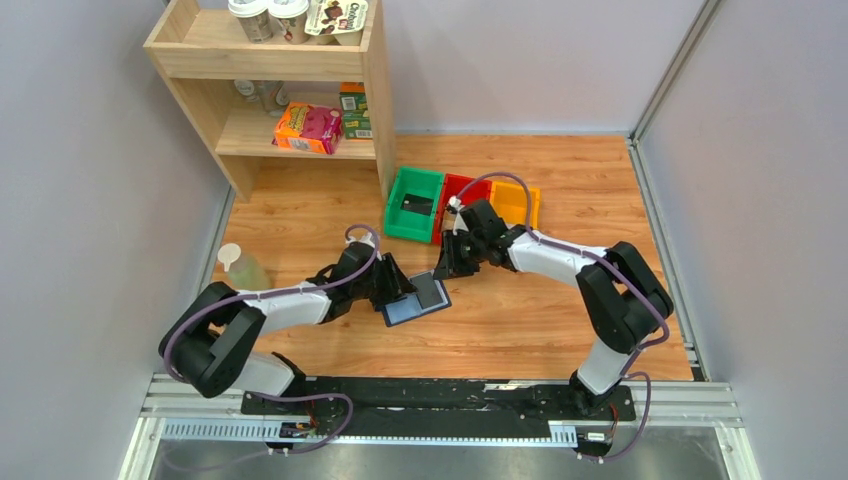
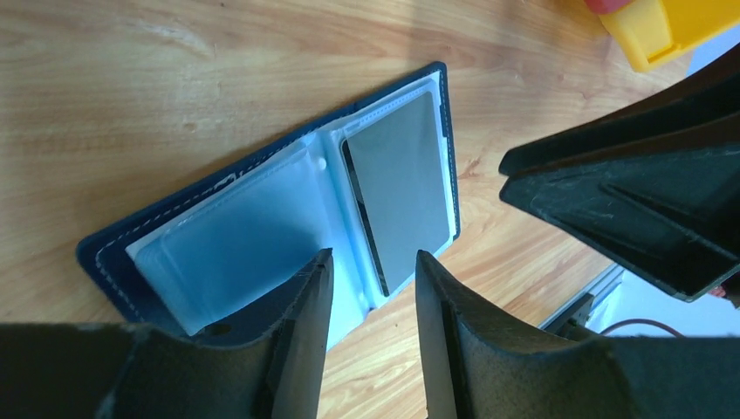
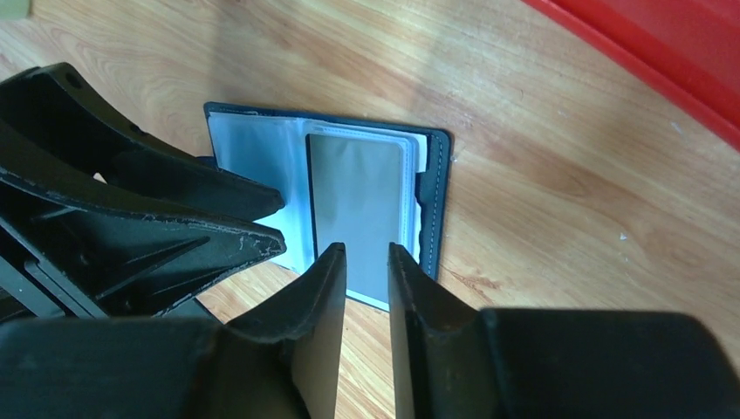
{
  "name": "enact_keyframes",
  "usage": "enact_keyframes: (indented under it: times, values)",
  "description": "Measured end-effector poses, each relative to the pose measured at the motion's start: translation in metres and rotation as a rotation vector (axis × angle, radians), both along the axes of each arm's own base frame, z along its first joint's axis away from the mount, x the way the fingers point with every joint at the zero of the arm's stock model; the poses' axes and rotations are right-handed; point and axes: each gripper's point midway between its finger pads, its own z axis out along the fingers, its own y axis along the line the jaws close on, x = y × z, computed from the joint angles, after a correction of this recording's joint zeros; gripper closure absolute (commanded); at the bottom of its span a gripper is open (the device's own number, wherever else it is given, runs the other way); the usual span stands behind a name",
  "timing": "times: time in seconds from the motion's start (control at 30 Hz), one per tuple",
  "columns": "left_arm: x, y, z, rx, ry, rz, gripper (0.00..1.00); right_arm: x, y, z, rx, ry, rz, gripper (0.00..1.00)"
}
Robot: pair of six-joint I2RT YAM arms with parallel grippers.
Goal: Take the credit cards out of the card holder
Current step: Remove the credit card from the card holder.
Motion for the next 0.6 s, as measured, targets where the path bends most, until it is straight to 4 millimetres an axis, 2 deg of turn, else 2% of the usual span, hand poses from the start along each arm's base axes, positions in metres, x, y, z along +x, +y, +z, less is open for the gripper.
enact_keyframes:
  times: [0.17,0.4,0.6]
  values:
    - [0.003,-0.008,-0.006,-0.025,0.013,-0.008,0.59,-0.006,-0.003,-0.012,-0.013,0.026,0.005,0.80]
    - [0.005,-0.012,-0.006,-0.044,0.017,-0.006,0.61,-0.013,-0.003,-0.030,-0.017,0.069,0.023,0.83]
    - [0.007,-0.013,-0.004,-0.058,0.014,0.002,0.65,-0.019,0.000,-0.034,0.016,0.079,0.041,0.83]
